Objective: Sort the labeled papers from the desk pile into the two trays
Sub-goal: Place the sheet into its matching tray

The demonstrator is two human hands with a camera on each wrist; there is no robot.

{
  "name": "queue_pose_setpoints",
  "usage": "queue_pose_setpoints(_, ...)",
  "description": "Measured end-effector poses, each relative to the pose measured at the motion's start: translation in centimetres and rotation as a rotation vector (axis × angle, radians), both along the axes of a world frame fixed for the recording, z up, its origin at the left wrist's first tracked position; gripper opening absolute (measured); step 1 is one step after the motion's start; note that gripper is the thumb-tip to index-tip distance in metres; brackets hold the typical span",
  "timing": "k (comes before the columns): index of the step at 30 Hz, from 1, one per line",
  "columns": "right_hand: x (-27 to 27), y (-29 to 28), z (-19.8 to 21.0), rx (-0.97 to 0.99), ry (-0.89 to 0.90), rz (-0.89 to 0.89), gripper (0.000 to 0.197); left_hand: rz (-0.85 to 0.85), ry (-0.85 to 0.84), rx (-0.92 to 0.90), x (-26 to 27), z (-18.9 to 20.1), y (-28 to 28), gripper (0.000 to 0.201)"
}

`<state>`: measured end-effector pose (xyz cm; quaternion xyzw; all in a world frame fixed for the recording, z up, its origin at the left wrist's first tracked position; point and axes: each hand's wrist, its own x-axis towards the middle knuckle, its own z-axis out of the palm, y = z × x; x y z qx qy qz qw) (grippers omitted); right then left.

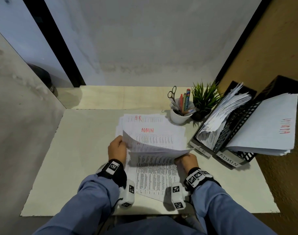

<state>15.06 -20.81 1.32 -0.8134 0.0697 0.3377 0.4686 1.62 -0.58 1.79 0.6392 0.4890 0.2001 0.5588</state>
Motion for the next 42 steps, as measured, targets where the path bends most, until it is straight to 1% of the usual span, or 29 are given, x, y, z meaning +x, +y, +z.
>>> queue_pose_setpoints(3, -0.1, -0.4, 0.9, 0.118, 0.037, -0.140, 0.029, -0.007, -0.050, -0.103, 0.0, 0.1, -0.5, 0.016)
queue_pose_setpoints(5, -0.5, -0.2, 0.8, 0.217, 0.068, -0.218, 0.025, 0.015, -0.090, -0.215, 0.0, 0.6, -0.8, 0.015)
queue_pose_setpoints(6, -0.6, -0.1, 0.8, 0.286, 0.088, -0.247, 0.027, 0.009, -0.137, -0.284, 0.0, 0.8, -1.0, 0.016)
queue_pose_setpoints(8, -0.8, 0.5, 0.7, 0.410, 0.118, -0.271, 0.033, -0.055, -0.170, -0.378, 0.1, 1.7, -1.5, 0.045)
queue_pose_setpoints(9, -0.9, 0.8, 1.3, 0.438, 0.108, -0.260, 0.031, -0.117, -0.167, -0.353, 0.3, 2.2, -1.9, 0.044)
queue_pose_setpoints(11, -0.9, 1.5, 2.9, 0.484, 0.063, -0.209, 0.022, -0.221, -0.191, -0.280, 0.9, 3.7, -2.8, 0.022)
queue_pose_setpoints(12, -1.0, 2.0, 4.1, 0.507, 0.027, -0.176, 0.020, -0.248, -0.220, -0.274, 1.2, 4.5, -3.2, 0.021)
queue_pose_setpoints(13, -1.0, 2.5, 5.2, 0.507, -0.043, -0.138, 0.020, -0.268, -0.220, -0.246, 1.5, 5.0, -3.2, 0.027)
queue_pose_setpoints(14, -1.0, 2.9, 6.3, 0.511, -0.127, -0.103, 0.021, -0.264, -0.216, -0.202, 1.9, 5.6, -3.2, 0.030)
queue_pose_setpoints(15, -1.0, 3.3, 7.3, 0.518, -0.211, -0.080, 0.023, -0.229, -0.190, -0.119, 2.2, 5.9, -2.9, 0.028)
queue_pose_setpoints(17, -1.4, 3.9, 9.4, 0.567, -0.349, -0.075, 0.027, -0.118, -0.193, 0.031, 2.7, 7.2, -2.1, 0.015)
queue_pose_setpoints(18, -1.5, 4.0, 10.3, 0.609, -0.408, -0.084, 0.029, -0.077, -0.230, 0.089, 2.8, 7.9, -1.8, 0.007)
queue_pose_setpoints(19, -1.7, 3.9, 11.0, 0.637, -0.455, -0.094, 0.030, -0.058, -0.272, 0.128, 2.8, 8.5, -1.6, 0.001)
queue_pose_setpoints(21, -2.3, 3.7, 11.5, 0.650, -0.494, -0.105, 0.026, -0.051, -0.301, 0.127, 2.5, 8.9, -1.5, 0.003)
queue_pose_setpoints(22, -2.6, 3.5, 10.8, 0.615, -0.477, -0.104, 0.019, -0.068, -0.274, 0.098, 2.3, 8.5, -1.7, 0.004)
queue_pose_setpoints(23, -2.9, 3.4, 9.8, 0.558, -0.436, -0.091, 0.011, -0.104, -0.202, 0.077, 2.0, 7.7, -1.8, 0.008)
queue_pose_setpoints(24, -3.3, 3.2, 8.1, 0.482, -0.373, -0.079, 0.009, -0.161, -0.109, 0.056, 1.6, 6.6, -2.1, 0.013)
queue_pose_setpoints(26, -4.1, 2.6, 4.9, 0.377, -0.177, -0.077, 0.012, -0.239, 0.045, -0.034, 0.5, 4.1, -2.9, 0.017)
queue_pose_setpoints(28, -4.5, 2.1, 3.0, 0.335, -0.038, -0.138, 0.021, -0.200, 0.059, -0.155, -0.4, 3.0, -3.7, 0.015)
queue_pose_setpoints(29, -4.3, 2.0, 3.1, 0.329, -0.026, -0.144, 0.022, -0.172, 0.035, -0.191, -0.7, 3.1, -3.9, 0.012)
queue_pose_setpoints(31, -3.5, 2.1, 5.0, 0.364, -0.080, -0.119, 0.020, -0.134, -0.027, -0.179, -0.6, 3.9, -3.4, 0.008)
queue_pose_setpoints(32, -2.7, 2.1, 6.2, 0.383, -0.141, -0.085, 0.018, -0.128, -0.053, -0.137, -0.1, 4.5, -3.0, 0.006)
queue_pose_setpoints(35, 0.0, 2.2, 9.7, 0.360, -0.472, 0.048, 0.020, -0.225, -0.093, 0.106, 2.0, 7.6, -1.2, 0.013)
queue_pose_setpoints(36, 1.0, 2.2, 10.5, 0.335, -0.594, 0.025, 0.025, -0.263, -0.115, 0.165, 2.9, 9.0, -0.7, 0.012)
queue_pose_setpoints(38, 3.3, 2.5, 11.7, 0.190, -0.778, -0.114, 0.049, -0.336, -0.136, 0.265, 4.7, 12.0, 0.0, 0.009)
queue_pose_setpoints(39, 4.8, 2.6, 12.0, 0.067, -0.818, -0.174, 0.062, -0.373, -0.143, 0.309, 5.8, 13.7, 0.2, 0.007)
queue_pose_setpoints(40, 6.2, 2.6, 12.3, -0.066, -0.803, -0.232, 0.074, -0.410, -0.134, 0.361, 6.6, 14.8, 0.4, 0.004)
queue_pose_setpoints(41, 7.9, 2.4, 12.0, -0.183, -0.723, -0.285, 0.086, -0.451, -0.130, 0.409, 7.6, 16.1, 0.4, 0.009)
queue_pose_setpoints(42, 9.5, 2.1, 11.6, -0.258, -0.593, -0.350, 0.094, -0.490, -0.121, 0.446, 8.5, 17.1, 0.3, 0.017)
